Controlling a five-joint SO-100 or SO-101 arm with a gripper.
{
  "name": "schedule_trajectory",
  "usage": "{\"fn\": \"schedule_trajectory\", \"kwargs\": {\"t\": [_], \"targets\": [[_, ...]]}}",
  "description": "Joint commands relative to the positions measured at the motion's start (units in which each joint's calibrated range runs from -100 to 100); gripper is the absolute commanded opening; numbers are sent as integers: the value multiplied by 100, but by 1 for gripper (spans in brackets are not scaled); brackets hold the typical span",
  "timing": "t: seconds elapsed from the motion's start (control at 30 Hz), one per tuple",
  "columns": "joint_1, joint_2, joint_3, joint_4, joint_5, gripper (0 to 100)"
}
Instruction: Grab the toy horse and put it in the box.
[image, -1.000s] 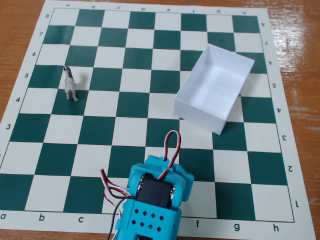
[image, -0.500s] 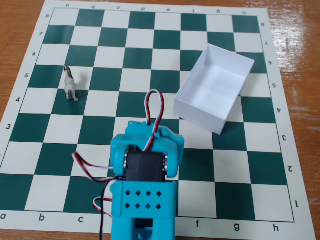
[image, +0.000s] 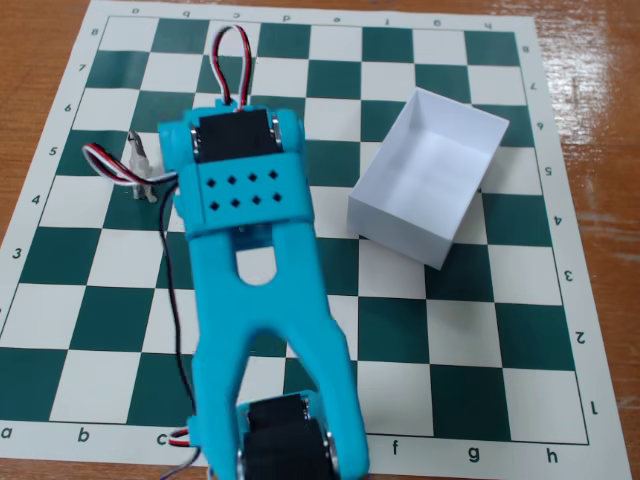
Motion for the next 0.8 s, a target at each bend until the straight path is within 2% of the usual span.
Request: {"fn": "schedule_trajectory", "kwargs": {"t": [0.0, 0.27, 0.37, 0.77], "targets": [[-240, 488, -666, -195, 8, 16], [-533, 1612, -1230, -743, 8, 28], [-583, 2081, -1239, -1200, -7, 38], [-1105, 4435, -2860, -1989, 8, 41]]}}
